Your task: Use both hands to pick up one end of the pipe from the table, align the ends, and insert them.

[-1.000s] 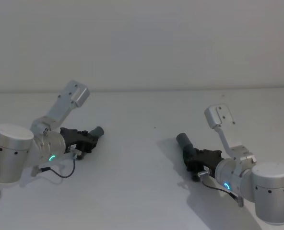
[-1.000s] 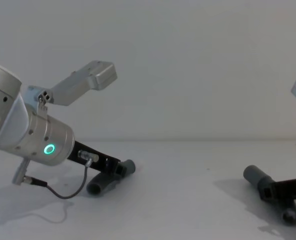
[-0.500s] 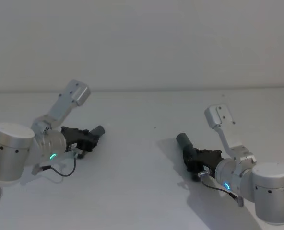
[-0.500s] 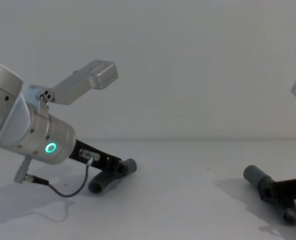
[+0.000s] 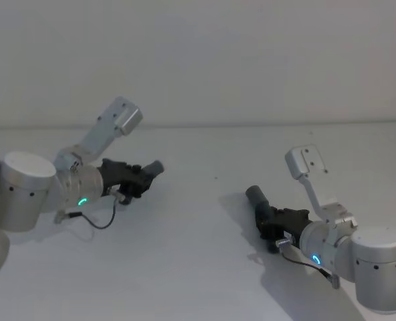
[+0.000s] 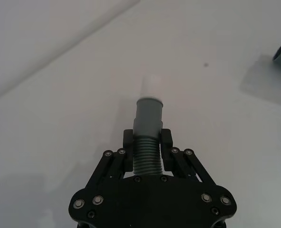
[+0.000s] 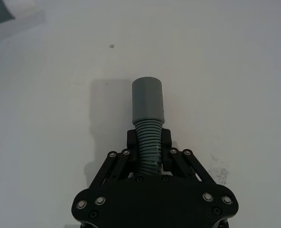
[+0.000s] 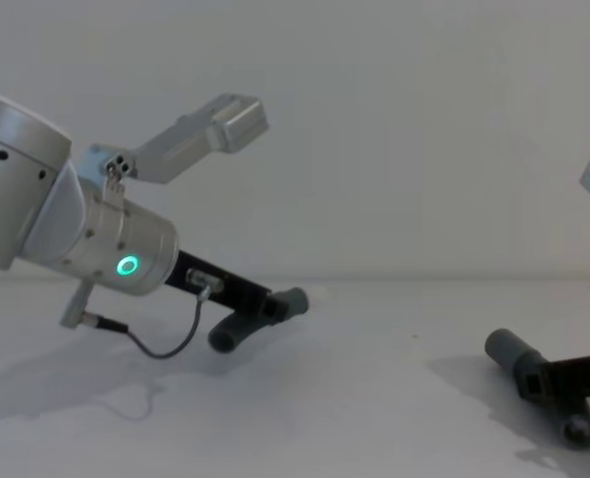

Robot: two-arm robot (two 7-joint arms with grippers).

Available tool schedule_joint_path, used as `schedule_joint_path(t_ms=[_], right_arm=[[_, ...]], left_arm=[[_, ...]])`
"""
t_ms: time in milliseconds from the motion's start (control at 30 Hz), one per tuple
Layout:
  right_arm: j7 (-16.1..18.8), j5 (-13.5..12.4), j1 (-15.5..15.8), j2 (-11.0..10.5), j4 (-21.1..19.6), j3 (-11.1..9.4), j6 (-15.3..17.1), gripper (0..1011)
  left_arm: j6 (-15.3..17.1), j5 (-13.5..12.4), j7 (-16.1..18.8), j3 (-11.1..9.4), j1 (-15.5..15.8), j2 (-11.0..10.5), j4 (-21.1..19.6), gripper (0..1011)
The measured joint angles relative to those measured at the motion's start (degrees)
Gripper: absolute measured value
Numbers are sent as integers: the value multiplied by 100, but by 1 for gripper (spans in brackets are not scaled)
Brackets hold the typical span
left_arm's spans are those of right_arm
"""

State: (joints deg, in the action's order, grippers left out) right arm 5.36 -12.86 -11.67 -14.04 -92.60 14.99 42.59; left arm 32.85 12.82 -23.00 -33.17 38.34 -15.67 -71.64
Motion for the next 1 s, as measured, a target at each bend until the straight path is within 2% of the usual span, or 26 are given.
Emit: schedule_joint_path(t_ms=[33, 233, 500, 600, 700, 800, 1000], right_arm=[[0, 0, 0, 0, 0, 0, 0, 246], [0, 0, 0, 0, 0, 0, 0, 246], [11, 45, -3, -37, -15, 39, -18, 246], [37, 134, -10, -119, -58, 123, -55, 246], [66, 215, -17, -182, -90, 183, -87, 246], [126, 353, -27, -328, -155, 316, -150, 246], [242, 583, -42, -594, -330, 526, -244, 246]], left_arm=[[0, 0, 0, 0, 0, 0, 0, 304], [-583, -171, -359, -186, 238, -47, 186, 304], [-1223, -367, -646, -362, 429, -130, 324, 304], [-1599, -498, -758, -447, 506, -183, 373, 304], [-1810, -579, -804, -493, 542, -214, 396, 304], [-2209, -738, -852, -574, 589, -268, 428, 304], [-2738, -951, -859, -658, 609, -354, 447, 304]])
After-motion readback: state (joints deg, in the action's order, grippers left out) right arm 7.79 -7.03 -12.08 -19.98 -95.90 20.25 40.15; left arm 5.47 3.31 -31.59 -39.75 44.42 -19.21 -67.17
